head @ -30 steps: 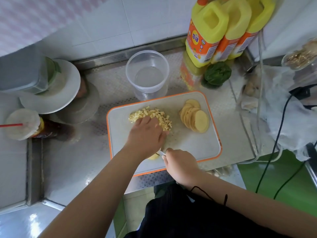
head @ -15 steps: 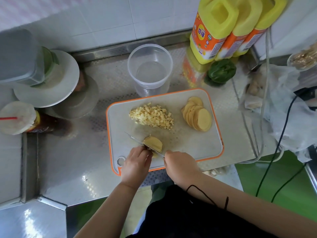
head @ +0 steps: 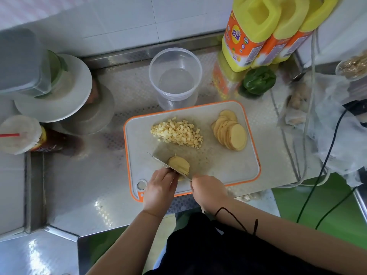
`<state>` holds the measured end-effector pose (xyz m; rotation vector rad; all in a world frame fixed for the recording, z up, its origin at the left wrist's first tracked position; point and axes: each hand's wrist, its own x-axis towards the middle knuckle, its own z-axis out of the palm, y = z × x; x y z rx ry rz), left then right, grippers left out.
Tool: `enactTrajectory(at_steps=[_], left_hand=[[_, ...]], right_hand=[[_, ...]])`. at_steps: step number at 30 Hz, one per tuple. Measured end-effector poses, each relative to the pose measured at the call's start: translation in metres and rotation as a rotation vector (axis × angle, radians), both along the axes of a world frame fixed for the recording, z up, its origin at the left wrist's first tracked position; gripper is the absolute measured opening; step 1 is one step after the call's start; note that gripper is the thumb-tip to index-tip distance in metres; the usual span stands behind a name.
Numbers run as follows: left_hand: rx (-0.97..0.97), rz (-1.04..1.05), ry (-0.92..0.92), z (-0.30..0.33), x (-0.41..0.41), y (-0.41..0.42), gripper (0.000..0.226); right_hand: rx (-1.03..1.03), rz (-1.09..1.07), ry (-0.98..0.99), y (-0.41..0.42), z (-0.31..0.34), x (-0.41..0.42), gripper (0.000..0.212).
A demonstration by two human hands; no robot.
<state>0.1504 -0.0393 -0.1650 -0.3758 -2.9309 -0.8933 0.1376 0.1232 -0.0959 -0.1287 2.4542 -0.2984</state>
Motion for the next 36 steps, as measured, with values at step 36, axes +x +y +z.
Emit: enactTrajectory(at_steps=[36], left_hand=[[0.021,0.047,0.367,0.062,-0.024,-0.008,0.018]], right_hand=[[-0.177,-0.088,0.161,0.014,0.030,0.002,0.031]])
